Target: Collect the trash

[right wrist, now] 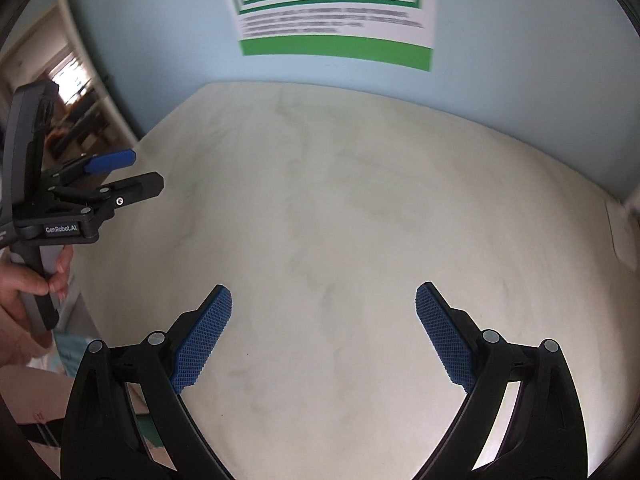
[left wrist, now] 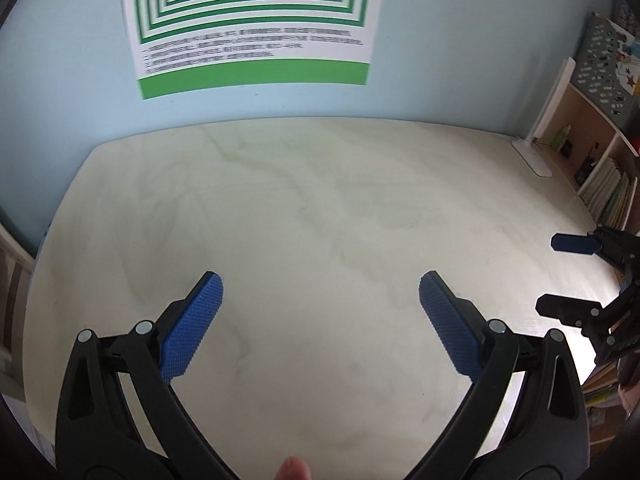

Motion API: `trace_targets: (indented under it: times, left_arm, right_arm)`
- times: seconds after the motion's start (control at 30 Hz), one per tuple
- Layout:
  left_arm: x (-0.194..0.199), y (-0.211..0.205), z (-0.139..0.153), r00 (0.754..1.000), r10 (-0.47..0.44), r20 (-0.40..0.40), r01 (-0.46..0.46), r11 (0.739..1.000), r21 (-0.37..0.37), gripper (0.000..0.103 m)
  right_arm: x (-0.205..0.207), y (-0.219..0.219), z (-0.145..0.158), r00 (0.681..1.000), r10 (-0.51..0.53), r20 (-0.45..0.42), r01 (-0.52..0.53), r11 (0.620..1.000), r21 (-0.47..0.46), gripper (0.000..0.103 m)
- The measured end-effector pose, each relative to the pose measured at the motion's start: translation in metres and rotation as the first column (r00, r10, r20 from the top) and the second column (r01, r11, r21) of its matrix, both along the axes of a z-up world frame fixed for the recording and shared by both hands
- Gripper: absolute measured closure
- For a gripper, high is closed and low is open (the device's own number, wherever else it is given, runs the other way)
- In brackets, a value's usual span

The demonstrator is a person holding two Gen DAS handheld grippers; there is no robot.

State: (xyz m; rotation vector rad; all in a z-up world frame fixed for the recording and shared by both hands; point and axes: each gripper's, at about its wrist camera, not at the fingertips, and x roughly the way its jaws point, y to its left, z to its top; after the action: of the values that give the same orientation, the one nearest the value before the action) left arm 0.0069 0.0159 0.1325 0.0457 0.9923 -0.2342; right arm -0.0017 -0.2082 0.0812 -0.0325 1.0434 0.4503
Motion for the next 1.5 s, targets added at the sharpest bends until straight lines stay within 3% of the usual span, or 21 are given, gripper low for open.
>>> trace_targets:
  times: [0.4, 0.53, 0.67, 0.93, 1.1, 1.5]
  left_arm:
    - [0.021, -0.032, -0.006, 0.997, -0.081, 0.012, 0.080, 0.994, 0.070, 0.007]
    - [0.021, -0.035, -0.010, 0.998, -0.066, -0.002, 0.066, 0.996, 0.058, 0.007]
    - [0.019, -0.036, -0.009, 0.999, -0.027, 0.023, 0.024, 0.994, 0.105, 0.007]
    - [0.015, -0.033, -0.017, 0.998, 0.022, 0.054, -0.033, 0.977, 0.210, 0.007]
    - [0.013, -0.026, -0.021, 0.999, 0.032, 0.021, -0.035, 0.986, 0.160, 0.007]
    - [0.012, -0.031, -0.021, 1.000, 0.023, 0.018, -0.026, 0.985, 0.169, 0.007]
  right_arm:
    - [-0.021, -0.014, 0.001, 0.973, -0.233, -0.002, 0.233, 0.972, 0.042, 0.010]
    - [-0.029, -0.020, 0.000, 0.959, -0.282, 0.007, 0.282, 0.959, 0.015, 0.010]
    - [-0.030, -0.027, -0.007, 0.946, -0.324, -0.006, 0.324, 0.946, 0.018, 0.010]
    - [-0.026, -0.013, -0.019, 0.958, -0.287, -0.019, 0.287, 0.958, 0.014, 0.010]
    - [-0.020, -0.007, -0.024, 0.965, -0.260, -0.029, 0.260, 0.965, 0.016, 0.010]
    - [-0.012, -0.016, -0.023, 0.966, -0.257, -0.022, 0.258, 0.966, 0.030, 0.010]
